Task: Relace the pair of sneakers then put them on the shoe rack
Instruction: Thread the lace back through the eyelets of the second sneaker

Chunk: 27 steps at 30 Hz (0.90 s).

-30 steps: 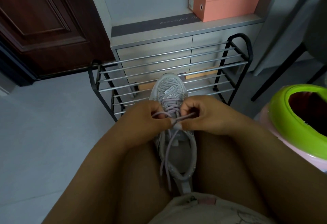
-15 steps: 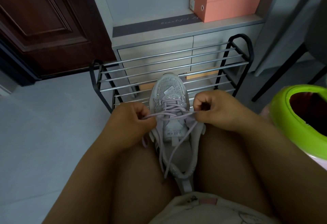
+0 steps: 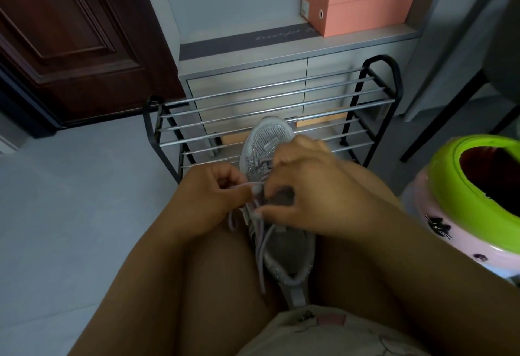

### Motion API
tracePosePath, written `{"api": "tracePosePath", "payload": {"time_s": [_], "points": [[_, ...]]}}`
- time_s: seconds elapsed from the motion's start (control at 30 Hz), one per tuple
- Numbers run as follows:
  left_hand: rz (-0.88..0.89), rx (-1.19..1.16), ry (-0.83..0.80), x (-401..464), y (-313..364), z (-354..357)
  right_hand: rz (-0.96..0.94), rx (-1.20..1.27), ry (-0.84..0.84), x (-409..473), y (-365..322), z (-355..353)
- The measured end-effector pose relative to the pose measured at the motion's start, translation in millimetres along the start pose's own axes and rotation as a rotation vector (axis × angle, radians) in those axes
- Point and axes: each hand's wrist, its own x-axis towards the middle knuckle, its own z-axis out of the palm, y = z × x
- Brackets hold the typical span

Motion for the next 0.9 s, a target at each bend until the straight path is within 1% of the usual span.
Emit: {"api": "tracePosePath", "payload": {"time_s": [0.07, 0.1, 0.2, 0.3, 0.37, 0.43, 0.47, 0.53, 0.57, 0.6, 0.67, 0.73, 0.8, 0.9], "points": [[0.008, -0.018, 0.004, 1, -1, 0, -0.039, -0.079, -0.044, 4, -4, 11], [0.010, -0.025, 0.001, 1, -2, 0, -0.046, -0.058, -0.050, 4, -4, 14], [0.011, -0.033, 0.001, 0, -3, 1, -0.023, 0.126, -0.048, 3, 1, 12], [0.010, -0.021, -0.005, 1, -4, 0, 0.053, 0.298, -0.069, 2, 12, -3], [0.011, 0.052, -0.004, 2, -7, 1, 0.096, 0.455, -0.033, 1, 24, -11], [0.017, 0.120, 0.012, 2, -9, 2, 0.138, 0.532, -0.004, -2, 33, -15], [0.018, 0.094, 0.019, 1, -9, 2, 0.145, 0.538, -0.009, -3, 35, -13], [0.021, -0.072, -0.002, -1, -5, -1, 0.140, 0.529, -0.049, -4, 35, -9], [0.042, -0.132, -0.039, -2, -4, -3, 0.136, 0.526, -0.067, -3, 34, -7], [0.096, -0.134, -0.086, -2, -3, -3, 0.131, 0.522, -0.076, -2, 32, -6], [0.218, -0.034, -0.189, -1, -5, -1, 0.137, 0.537, -0.070, -1, 34, -5], [0.265, 0.119, -0.259, 1, -8, 5, 0.159, 0.574, -0.063, -1, 34, -6], [0.287, 0.193, -0.266, 4, -10, 10, 0.155, 0.569, -0.086, -2, 33, -5], [0.301, 0.177, -0.235, 5, -10, 13, 0.117, 0.560, -0.114, -3, 33, -5]]}}
